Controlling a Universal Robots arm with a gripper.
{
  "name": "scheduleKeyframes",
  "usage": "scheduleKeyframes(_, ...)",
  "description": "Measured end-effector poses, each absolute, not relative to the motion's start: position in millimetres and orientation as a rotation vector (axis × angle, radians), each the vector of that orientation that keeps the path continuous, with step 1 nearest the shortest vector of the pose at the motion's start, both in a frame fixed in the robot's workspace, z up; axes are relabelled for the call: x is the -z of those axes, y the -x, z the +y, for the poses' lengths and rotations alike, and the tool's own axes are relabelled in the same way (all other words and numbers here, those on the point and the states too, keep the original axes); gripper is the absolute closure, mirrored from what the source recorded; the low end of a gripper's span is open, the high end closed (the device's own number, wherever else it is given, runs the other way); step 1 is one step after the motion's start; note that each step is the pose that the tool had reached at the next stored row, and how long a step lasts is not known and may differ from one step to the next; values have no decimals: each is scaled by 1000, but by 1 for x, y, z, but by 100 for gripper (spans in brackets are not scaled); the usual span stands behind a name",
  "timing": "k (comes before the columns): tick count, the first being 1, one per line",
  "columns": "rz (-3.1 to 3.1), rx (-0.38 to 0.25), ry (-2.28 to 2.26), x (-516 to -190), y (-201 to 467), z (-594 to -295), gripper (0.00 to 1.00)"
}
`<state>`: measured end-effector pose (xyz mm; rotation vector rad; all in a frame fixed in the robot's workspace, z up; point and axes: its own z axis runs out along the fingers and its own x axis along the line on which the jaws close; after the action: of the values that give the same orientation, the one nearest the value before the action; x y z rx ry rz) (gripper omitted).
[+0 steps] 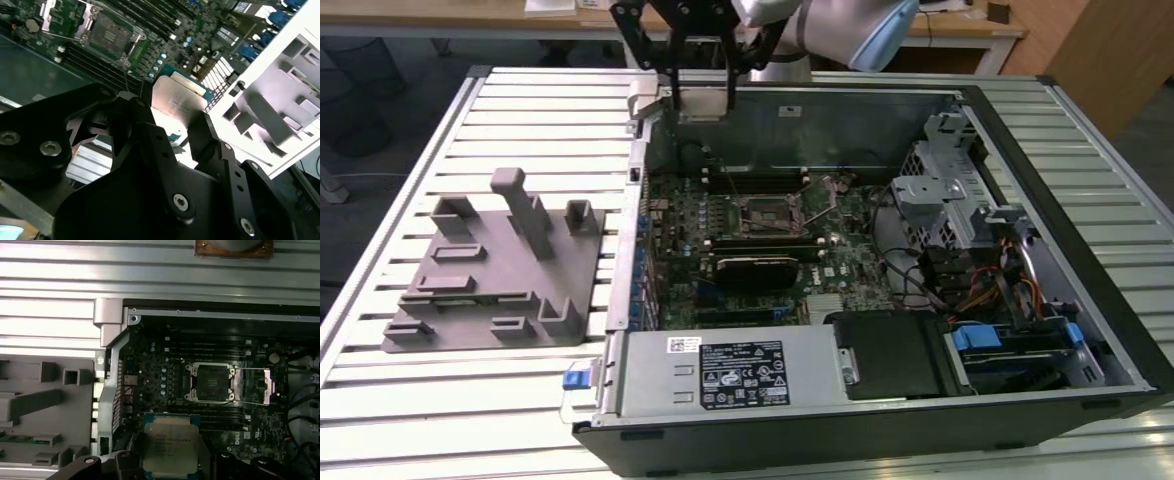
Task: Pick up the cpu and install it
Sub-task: 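Reach for the cpu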
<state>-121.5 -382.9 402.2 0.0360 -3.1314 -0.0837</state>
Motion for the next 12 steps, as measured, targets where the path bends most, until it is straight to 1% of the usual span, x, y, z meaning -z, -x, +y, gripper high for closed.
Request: scheduleKeyframes(12, -3134, 84, -36, -399, 77, -373, 47)
